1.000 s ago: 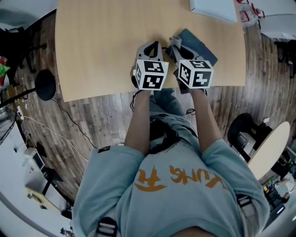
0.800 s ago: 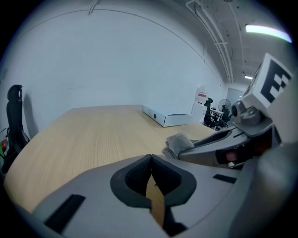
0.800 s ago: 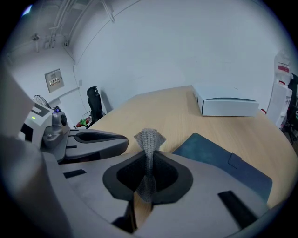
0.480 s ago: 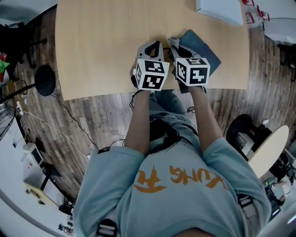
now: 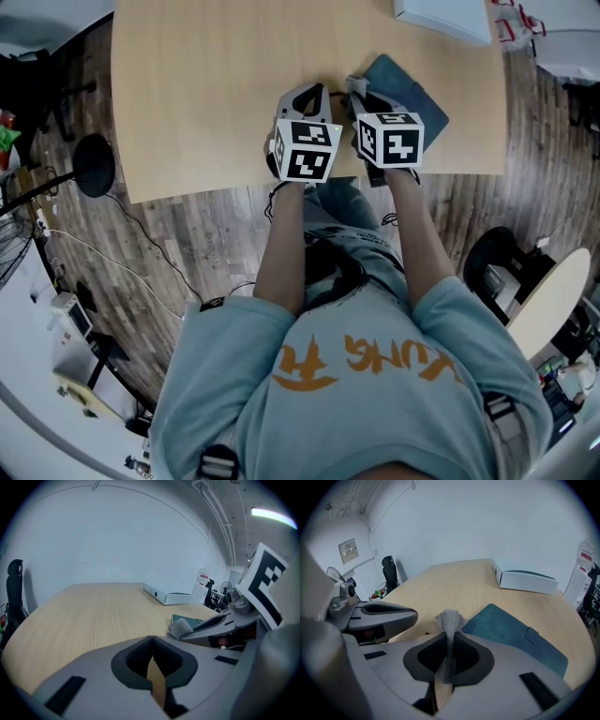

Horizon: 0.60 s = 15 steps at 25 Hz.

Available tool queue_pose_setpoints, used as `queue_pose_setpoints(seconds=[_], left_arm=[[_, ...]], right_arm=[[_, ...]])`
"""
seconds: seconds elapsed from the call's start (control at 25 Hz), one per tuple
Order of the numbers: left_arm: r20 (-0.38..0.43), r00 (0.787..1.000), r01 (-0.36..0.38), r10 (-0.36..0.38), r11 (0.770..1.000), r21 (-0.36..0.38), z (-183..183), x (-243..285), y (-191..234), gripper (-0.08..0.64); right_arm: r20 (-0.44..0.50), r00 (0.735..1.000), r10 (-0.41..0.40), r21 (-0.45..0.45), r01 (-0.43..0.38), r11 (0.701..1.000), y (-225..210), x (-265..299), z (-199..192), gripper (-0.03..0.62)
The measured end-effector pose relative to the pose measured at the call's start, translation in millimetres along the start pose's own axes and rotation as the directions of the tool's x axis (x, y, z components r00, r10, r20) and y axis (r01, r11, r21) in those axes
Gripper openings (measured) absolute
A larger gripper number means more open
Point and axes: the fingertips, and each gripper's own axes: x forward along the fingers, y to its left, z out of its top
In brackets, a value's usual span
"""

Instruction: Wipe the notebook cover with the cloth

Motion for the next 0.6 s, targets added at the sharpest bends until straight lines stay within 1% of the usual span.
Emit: queue_pose_setpoints(seconds=[0.2,0.6], left_arm=[[0.0,1.0,0.01,-0.01,1.0,0.001,-1.1,-2.4,-6.3,0.017],[-0.005,0.999,0.037,-0.037,0.999,0.009,-6.8,-3.1,-18.6,0.017]], right_arm=[[0.001,1.0,-0.02,0.019,0.02,1.0,-8.2,-6.3,-7.0,0.029],[-0.001,0.999,-0.053,0.029,0.053,0.998,-20.5,-15.9,-21.3,0.029]])
